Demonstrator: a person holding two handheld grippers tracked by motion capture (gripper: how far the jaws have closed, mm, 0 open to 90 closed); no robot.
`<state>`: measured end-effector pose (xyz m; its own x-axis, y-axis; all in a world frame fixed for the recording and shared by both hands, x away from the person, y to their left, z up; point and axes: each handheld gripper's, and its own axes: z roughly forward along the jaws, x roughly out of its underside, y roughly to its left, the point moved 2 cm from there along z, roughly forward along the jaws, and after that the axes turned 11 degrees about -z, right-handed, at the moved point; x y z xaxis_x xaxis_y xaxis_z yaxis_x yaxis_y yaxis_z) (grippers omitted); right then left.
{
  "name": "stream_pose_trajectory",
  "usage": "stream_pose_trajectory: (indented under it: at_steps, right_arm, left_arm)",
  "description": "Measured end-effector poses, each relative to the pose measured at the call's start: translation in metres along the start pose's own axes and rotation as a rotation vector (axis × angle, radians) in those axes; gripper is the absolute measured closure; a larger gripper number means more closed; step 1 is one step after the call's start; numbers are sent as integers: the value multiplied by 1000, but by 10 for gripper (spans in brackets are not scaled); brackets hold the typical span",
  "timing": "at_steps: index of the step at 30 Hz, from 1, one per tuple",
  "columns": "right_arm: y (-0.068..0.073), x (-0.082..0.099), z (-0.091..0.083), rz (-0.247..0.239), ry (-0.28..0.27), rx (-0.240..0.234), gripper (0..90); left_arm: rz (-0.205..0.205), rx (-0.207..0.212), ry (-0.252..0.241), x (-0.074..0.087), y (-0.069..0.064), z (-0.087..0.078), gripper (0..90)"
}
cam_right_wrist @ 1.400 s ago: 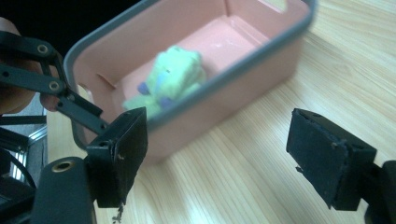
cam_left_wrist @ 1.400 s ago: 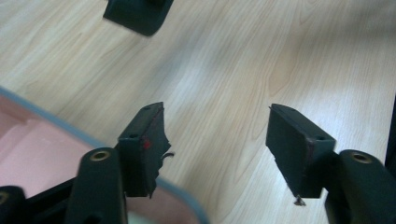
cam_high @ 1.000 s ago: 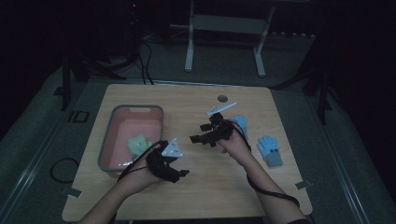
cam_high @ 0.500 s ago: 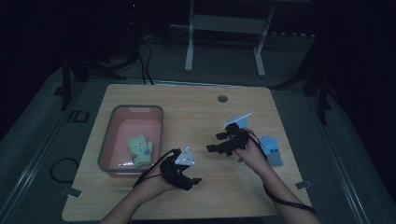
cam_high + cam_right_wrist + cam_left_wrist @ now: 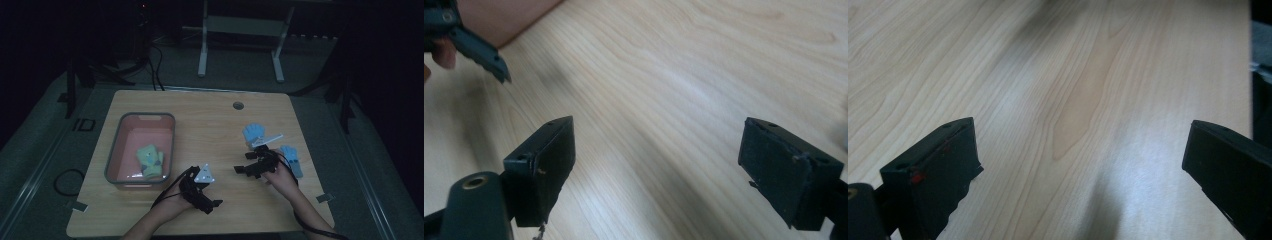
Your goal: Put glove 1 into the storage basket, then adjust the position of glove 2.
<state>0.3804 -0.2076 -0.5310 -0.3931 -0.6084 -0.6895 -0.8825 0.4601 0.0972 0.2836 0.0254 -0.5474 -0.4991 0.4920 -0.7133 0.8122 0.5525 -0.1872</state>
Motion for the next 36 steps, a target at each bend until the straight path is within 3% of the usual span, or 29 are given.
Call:
stream_pose_trajectory:
  at_steps: [3,7,10,13,17,18,19,22,26,29,36]
  right_arm:
    - [1,7,0,6,2,-8,152]
    - [3,22,0,18,-4,-21,151]
    - [4,29,-3,16,-17,-4,144]
    - [6,40,-11,28,-35,7,134]
    - [11,43,-13,8,11,61,113]
    - [12,43,-14,7,9,48,112]
    - [13,43,-14,3,4,70,112]
    - [15,44,-18,-6,2,71,113]
    - [13,46,-27,-27,-26,98,189]
    - [8,47,-34,-22,-22,131,258]
    - [-7,46,-43,14,-37,209,324]
  left_arm:
    - [4,-7,2,6,-1,5,20]
    - [1,-22,-30,12,-4,9,20]
    - [3,-32,-44,15,-4,10,20]
    - [-35,-19,-40,23,-2,12,20]
    - [-45,-30,-30,29,2,14,20]
    - [-46,-30,-38,29,2,13,20]
    - [-50,-33,-50,29,3,12,20]
    - [-52,-48,-89,28,3,6,20]
    - [-67,-56,-125,32,4,1,20]
    - [-68,-70,-131,37,5,0,20]
    - [-94,-84,-167,41,8,-3,20]
